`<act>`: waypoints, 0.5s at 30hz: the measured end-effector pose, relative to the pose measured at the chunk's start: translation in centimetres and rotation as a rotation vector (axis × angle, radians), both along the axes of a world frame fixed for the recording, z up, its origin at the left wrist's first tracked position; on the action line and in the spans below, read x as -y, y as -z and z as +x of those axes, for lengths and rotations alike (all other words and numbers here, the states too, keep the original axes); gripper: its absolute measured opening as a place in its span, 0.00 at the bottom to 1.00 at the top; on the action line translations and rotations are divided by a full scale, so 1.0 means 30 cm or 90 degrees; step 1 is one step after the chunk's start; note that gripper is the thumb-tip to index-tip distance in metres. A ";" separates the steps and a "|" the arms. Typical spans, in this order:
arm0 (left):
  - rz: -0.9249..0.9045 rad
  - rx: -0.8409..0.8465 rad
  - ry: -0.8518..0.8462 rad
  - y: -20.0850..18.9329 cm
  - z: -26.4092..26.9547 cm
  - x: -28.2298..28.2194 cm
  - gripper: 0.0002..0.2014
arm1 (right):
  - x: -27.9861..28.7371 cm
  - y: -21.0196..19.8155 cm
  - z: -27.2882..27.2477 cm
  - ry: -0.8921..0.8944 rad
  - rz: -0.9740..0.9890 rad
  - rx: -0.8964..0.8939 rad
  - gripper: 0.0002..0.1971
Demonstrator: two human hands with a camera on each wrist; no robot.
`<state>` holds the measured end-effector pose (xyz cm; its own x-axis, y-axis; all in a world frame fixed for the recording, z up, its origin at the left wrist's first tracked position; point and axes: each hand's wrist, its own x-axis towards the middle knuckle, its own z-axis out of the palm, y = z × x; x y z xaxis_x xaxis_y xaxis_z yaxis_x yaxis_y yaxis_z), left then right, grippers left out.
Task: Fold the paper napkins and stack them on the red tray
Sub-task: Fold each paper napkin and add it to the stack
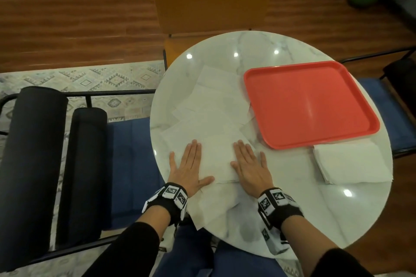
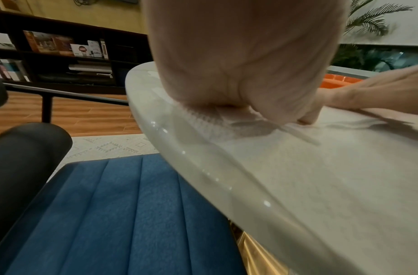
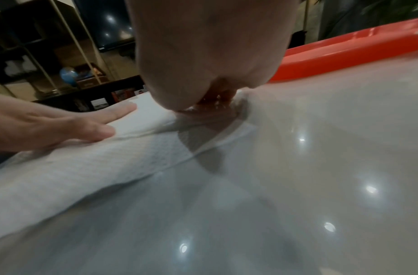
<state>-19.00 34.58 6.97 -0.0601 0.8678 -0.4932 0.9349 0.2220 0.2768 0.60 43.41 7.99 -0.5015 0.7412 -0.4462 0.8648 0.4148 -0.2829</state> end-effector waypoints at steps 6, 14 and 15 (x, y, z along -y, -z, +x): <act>0.048 -0.043 -0.026 -0.008 0.006 -0.006 0.51 | -0.008 -0.009 0.037 0.038 -0.009 0.013 0.29; 0.114 -0.122 -0.119 -0.097 -0.019 -0.093 0.32 | -0.018 -0.039 0.005 0.048 -0.052 0.013 0.29; 0.099 -0.115 -0.139 -0.110 -0.024 -0.106 0.30 | -0.026 -0.051 0.004 0.041 -0.057 0.019 0.29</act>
